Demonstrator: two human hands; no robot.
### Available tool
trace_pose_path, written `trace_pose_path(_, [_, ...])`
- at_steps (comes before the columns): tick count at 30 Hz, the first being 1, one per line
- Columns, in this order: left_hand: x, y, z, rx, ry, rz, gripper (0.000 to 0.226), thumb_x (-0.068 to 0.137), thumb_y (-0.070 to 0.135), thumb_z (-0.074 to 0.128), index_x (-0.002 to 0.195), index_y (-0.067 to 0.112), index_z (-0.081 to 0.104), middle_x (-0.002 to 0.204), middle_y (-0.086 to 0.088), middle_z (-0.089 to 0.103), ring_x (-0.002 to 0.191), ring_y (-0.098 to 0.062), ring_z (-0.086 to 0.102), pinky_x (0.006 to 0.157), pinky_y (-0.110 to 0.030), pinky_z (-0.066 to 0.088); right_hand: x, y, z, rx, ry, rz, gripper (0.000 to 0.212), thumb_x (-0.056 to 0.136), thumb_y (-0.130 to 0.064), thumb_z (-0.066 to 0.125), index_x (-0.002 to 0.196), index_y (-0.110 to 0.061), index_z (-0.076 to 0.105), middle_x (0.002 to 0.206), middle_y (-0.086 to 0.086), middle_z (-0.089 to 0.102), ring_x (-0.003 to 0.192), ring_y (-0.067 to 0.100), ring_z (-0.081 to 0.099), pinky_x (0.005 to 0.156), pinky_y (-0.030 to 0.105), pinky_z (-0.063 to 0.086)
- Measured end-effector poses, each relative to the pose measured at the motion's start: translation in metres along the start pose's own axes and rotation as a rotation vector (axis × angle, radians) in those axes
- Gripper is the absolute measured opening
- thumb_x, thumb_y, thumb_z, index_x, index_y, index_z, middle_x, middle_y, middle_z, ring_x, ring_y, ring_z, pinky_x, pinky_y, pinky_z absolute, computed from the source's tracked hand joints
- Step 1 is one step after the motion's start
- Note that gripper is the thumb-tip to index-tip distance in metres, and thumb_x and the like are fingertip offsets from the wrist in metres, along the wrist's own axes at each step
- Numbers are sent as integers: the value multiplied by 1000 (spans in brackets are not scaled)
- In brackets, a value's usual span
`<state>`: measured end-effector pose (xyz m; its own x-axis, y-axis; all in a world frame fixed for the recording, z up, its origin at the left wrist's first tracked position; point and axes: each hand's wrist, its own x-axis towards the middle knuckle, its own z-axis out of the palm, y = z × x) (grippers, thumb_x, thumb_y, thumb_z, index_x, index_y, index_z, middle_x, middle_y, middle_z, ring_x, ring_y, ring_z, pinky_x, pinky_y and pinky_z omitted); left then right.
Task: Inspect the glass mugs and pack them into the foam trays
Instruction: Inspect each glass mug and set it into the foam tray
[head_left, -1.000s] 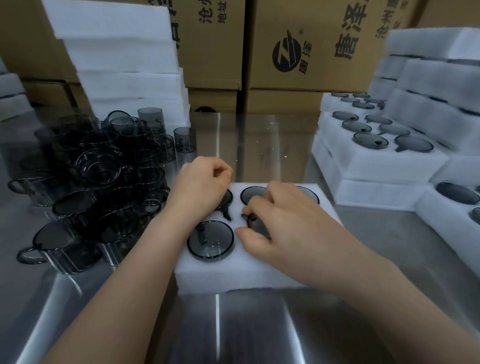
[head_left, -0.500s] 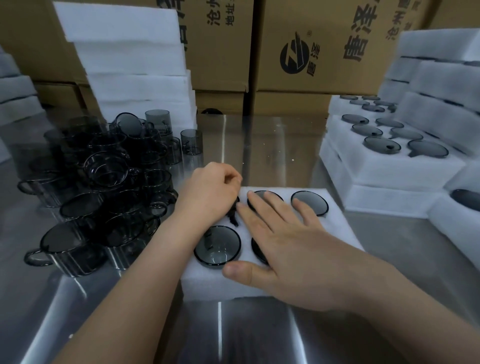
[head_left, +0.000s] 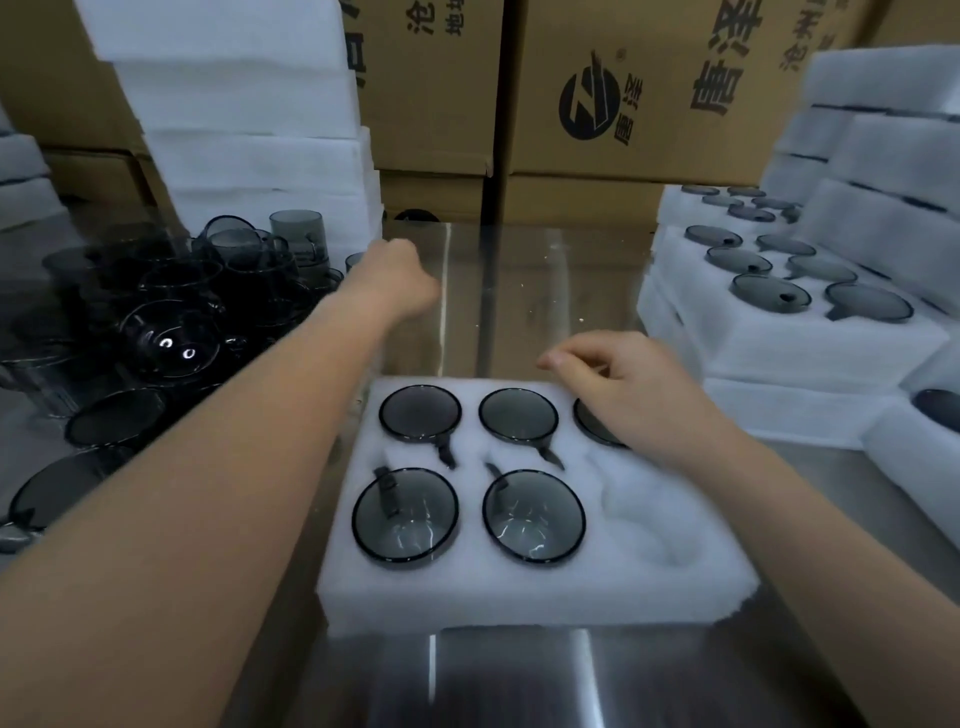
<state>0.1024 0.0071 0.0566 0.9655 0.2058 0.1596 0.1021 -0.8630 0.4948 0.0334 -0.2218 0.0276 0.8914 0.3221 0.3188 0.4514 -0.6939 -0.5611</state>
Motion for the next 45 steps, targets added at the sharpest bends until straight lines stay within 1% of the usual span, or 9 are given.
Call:
trace_pose_path(5, [39, -25, 11, 197, -12, 5, 26, 92, 2, 46, 117, -4, 49, 124, -22, 44, 96, -35, 49, 78, -42, 45, -2, 0, -1, -18, -87, 13, 26, 98, -31, 50, 88, -25, 74, 81, -3, 73, 82, 15, 65, 81, 36, 52])
trace_pose_path(8, [52, -37, 19, 270, -27, 16, 30, 92, 1, 47, 121, -6, 48, 123, -25, 46, 107, -39, 49, 85, -44, 46, -2, -1, -2, -31, -103, 17, 27, 98, -31, 49, 90, -24, 74, 80, -2, 72, 81, 15, 64, 80, 38, 52])
trace_pose_path(15, [53, -41, 28, 254, 48, 52, 25, 91, -5, 46, 115, -7, 51, 117, -28, 53, 100, -41, 55, 81, -43, 47, -2, -1, -2, -99, -128, -13, 32, 98, -34, 46, 89, -16, 71, 78, 0, 69, 78, 14, 60, 77, 39, 51])
trace_pose_path(21, [29, -35, 26, 190, 53, 178, 14, 93, 9, 58, 105, 1, 63, 103, -21, 62, 88, -36, 59, 80, -45, 53, 1, 1, -1, -14, -120, 4, 22, 97, -32, 52, 84, -35, 70, 84, -14, 72, 84, 4, 63, 83, 34, 52])
trace_pose_path(26, [4, -25, 16, 179, 109, 276, 11, 93, 15, 59, 100, 8, 64, 97, -13, 64, 85, -29, 57, 71, -39, 47, 10, 7, -2, 179, -117, 61, 24, 96, -26, 57, 82, -44, 65, 89, -26, 68, 99, 0, 63, 90, 21, 46])
trace_pose_path(32, [-41, -6, -3, 35, 256, 429, 7, 91, 13, 61, 96, 12, 65, 98, -5, 63, 88, -22, 57, 73, -33, 42, 23, -3, -10, 475, -79, 212, 28, 97, -27, 57, 124, -35, 55, 112, -5, 65, 85, 10, 69, 84, 28, 55])
trace_pose_path(38, [-87, 21, -13, -70, 304, 576, 7, 88, 12, 66, 95, 11, 66, 96, -1, 61, 91, -18, 55, 79, -30, 42, 20, -17, -6, 821, -89, 256, 54, 99, -45, 51, 149, -36, 34, 130, -2, 53, 110, 19, 62, 98, 38, 52])
trace_pose_path(42, [-108, 29, -6, -99, 256, 716, 11, 84, 8, 69, 95, 8, 67, 98, -3, 64, 93, -23, 60, 83, -42, 50, 14, -14, -6, 1126, -114, 185, 39, 103, -35, 48, 139, -22, 50, 112, 8, 71, 95, 27, 72, 82, 38, 59])
trace_pose_path(45, [-114, 28, 2, -163, 280, 758, 19, 82, 2, 69, 99, 7, 64, 104, -3, 62, 98, -21, 60, 85, -44, 50, 10, -14, -5, 1199, -85, 149, 25, 103, -29, 49, 108, -21, 72, 100, 7, 75, 91, 27, 73, 74, 34, 59])
